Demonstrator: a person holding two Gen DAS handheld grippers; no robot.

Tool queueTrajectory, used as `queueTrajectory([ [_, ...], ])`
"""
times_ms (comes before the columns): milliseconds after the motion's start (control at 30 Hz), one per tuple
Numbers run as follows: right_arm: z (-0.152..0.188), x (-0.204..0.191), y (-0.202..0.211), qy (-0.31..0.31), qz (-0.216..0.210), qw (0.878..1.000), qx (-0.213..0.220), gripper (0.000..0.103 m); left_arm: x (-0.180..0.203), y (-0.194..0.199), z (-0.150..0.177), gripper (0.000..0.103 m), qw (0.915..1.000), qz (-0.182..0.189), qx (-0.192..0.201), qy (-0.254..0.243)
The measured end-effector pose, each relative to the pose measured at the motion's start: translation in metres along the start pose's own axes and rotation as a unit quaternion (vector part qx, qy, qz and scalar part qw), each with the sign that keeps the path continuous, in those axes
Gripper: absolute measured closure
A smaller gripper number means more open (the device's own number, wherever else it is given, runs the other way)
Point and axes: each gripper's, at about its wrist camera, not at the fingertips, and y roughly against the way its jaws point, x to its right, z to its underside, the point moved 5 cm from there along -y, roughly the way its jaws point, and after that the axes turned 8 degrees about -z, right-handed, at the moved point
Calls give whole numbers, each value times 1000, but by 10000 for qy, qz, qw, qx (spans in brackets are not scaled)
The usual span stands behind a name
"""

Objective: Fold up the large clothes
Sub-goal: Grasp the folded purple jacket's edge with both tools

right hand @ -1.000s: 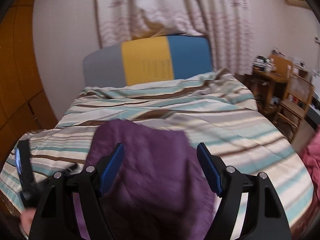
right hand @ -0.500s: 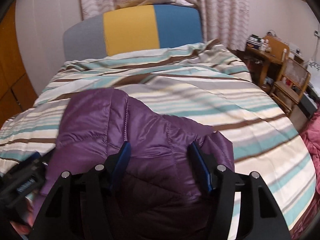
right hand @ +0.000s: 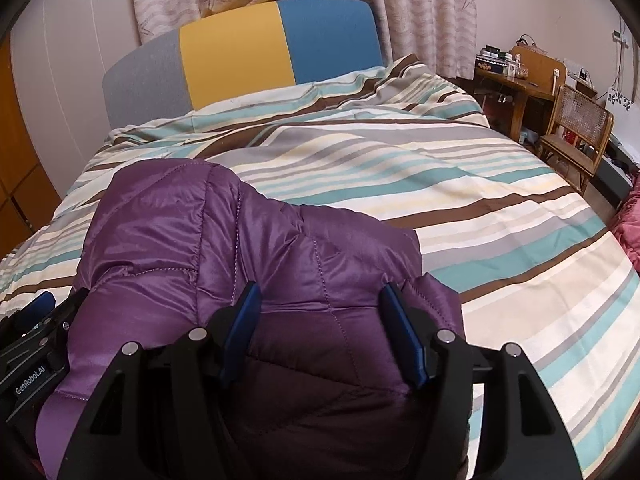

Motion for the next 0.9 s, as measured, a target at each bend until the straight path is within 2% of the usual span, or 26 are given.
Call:
queueTrajectory([
  [267, -3, 3, -13, -23, -78, 9999, -147, 39, 4, -2, 2, 18, 9999, -83, 34, 60],
  [367, -4, 6, -25, 35, -192, 9995, -262, 39, 5, 0, 0, 18, 9998, -82, -79, 140],
  [467, -5, 11, -35, -65, -348, 9986, -399, 39, 6, 12, -11, 18, 9995, -32, -200, 222],
  [567, -5, 14, -36, -155, -407, 9984, -365, 39, 19, 30, -31, 18, 9998, 71, 16, 208],
  [633, -4, 13, -33, -142, -365, 9987, -310, 39, 32, 32, -42, 17, 10000, 28, -8, 50],
  [700, -4, 14, -31, -145, -345, 9989, -276, 38, 43, 22, -49, 17, 9997, -150, -149, -106],
  [800, -2, 13, -29, -161, -343, 9990, -244, 38, 55, -10, -48, 17, 9964, -503, -623, -290],
  [833, -2, 13, -28, -181, -348, 9989, -239, 38, 56, -21, -43, 11, 9950, -580, -741, -341],
  [900, -1, 14, -28, -250, -378, 9987, -242, 38, 51, -37, -32, 5, 9946, -700, -735, -229],
])
